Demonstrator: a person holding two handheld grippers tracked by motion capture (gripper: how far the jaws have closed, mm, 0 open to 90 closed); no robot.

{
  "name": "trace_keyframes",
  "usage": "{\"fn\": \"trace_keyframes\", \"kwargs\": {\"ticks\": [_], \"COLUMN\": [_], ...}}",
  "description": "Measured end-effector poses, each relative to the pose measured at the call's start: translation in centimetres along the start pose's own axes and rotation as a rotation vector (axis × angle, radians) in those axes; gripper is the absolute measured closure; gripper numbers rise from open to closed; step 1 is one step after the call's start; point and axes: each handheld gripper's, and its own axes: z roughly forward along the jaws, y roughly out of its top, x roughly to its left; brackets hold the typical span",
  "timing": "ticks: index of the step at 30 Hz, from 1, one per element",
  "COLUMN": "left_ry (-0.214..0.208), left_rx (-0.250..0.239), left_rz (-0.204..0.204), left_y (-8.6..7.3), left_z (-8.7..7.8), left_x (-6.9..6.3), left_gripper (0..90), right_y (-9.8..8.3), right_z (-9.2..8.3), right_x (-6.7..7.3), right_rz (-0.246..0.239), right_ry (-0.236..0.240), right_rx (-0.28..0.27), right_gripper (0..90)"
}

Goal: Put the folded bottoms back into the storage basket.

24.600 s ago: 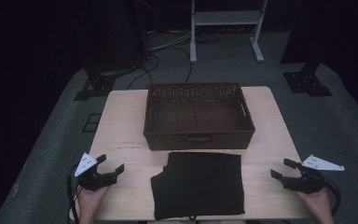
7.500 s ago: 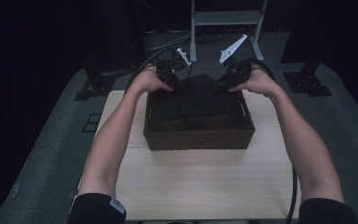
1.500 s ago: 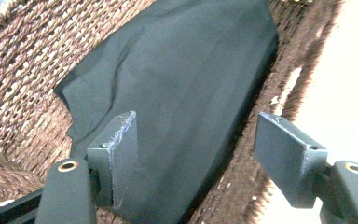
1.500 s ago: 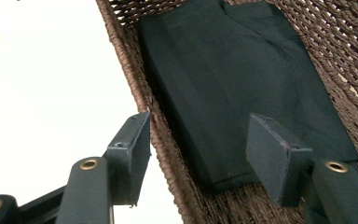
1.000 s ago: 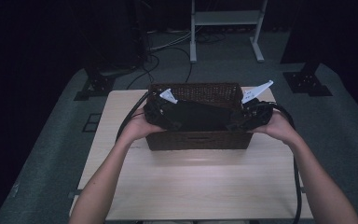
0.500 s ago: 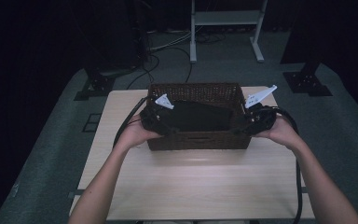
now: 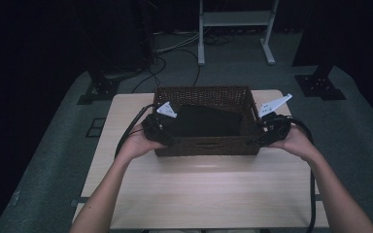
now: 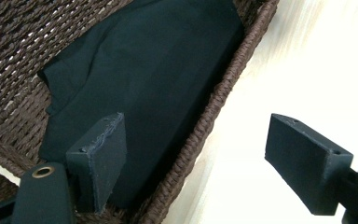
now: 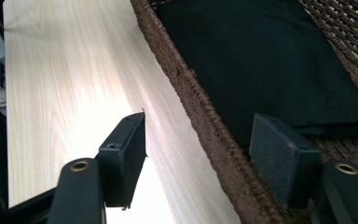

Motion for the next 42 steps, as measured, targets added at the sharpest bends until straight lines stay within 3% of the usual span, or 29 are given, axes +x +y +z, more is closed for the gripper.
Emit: {"fn": "trace_keyframes", "kwargs": {"ticks": [9, 33, 42], "left_ry": [-0.019, -0.02, -0.017], "left_rx": [-0.007, 0.004, -0.013], "left_rz": [-0.023, -0.015, -0.036], "left_y": [-0.8, -2.9, -4.5], "left_z": [0.2, -0.1, 0.0], "left_x": [-0.2, -1.4, -2.0], "left_gripper": [18.6, 16.0, 15.9], "right_y": [-1.0, -3.9, -5.1], "right_z": [-0.1, -0.5, -0.1], "right_x": [0.3, 1.4, 1.9], "right_rz": [0.003, 0.027, 0.033], "right_ry": [-0.005, -0.017, -0.016], "right_rx": [-0.001, -0.012, -0.005], "right_gripper": [33.3, 32.9, 32.6]}}
